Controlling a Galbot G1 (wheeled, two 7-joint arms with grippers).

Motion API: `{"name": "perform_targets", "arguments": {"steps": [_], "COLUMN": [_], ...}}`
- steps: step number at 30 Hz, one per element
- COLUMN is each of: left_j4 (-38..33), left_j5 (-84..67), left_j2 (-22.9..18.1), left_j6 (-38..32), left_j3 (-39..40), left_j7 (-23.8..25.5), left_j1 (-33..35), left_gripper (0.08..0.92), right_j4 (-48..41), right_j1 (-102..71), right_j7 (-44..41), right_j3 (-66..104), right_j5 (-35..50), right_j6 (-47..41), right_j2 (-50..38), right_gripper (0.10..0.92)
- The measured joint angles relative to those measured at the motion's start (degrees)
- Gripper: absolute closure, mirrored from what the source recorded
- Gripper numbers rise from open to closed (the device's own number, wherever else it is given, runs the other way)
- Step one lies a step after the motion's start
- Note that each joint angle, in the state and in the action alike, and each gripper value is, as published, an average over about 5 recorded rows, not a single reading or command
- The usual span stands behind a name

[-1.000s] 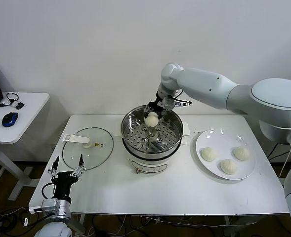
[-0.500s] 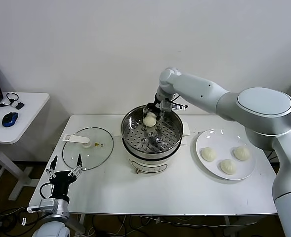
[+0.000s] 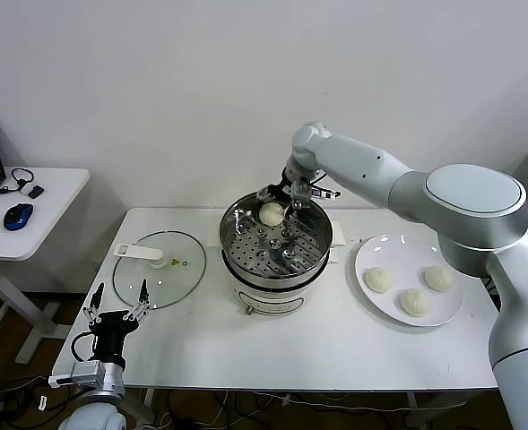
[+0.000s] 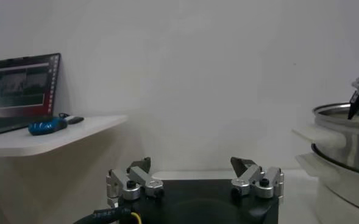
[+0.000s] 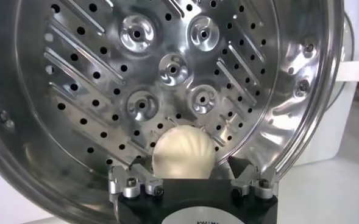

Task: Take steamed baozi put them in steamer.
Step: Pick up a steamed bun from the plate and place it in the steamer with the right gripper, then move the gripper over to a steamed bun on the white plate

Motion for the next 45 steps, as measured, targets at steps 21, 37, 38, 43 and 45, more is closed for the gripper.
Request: {"name": "perform_targets", "arguments": {"steps": [21,37,38,43,45], "left_j4": [-2.73,-1.86,-1.80,-1.43,-1.37], "left_j5": [-0.82,-1.47,-1.57,-2.08,-2.24], "left_j2": [0.96,1.70,1.80,2.27,2.45], "left_j6": [0.58,0.32,0.31,0.27,0.26], "left_j3": [-0.44,0.38,0.37,0.23,0.12], "left_j7": [0.13,0.21,0.23,0.30,0.33], "left_j1": [1.76,1.35,1.32,1.17,1.15], "left_gripper": [0.177,0.177,0.177,0.177,0.177], "right_j4": [25.32,38.13,38.37,38.81,38.63], "right_j1": [23.82,30.95,31.00,30.18,29.40], "right_j7": [-19.73,-22.57,-22.89,-24.34,-24.78], "right_j3": [-22.47,-33.11,-33.46,-34.48,-34.63], "right_j5": [44.00,63.92,64.36,65.34,65.34], "right_j6": [-5.85,-48.74,-50.12,-55.17,-56.57], "right_j2": [-10.34,-22.56,-23.12,-25.18,-25.72], "right_gripper": [0.203,0.203,0.203,0.203,0.203]}}
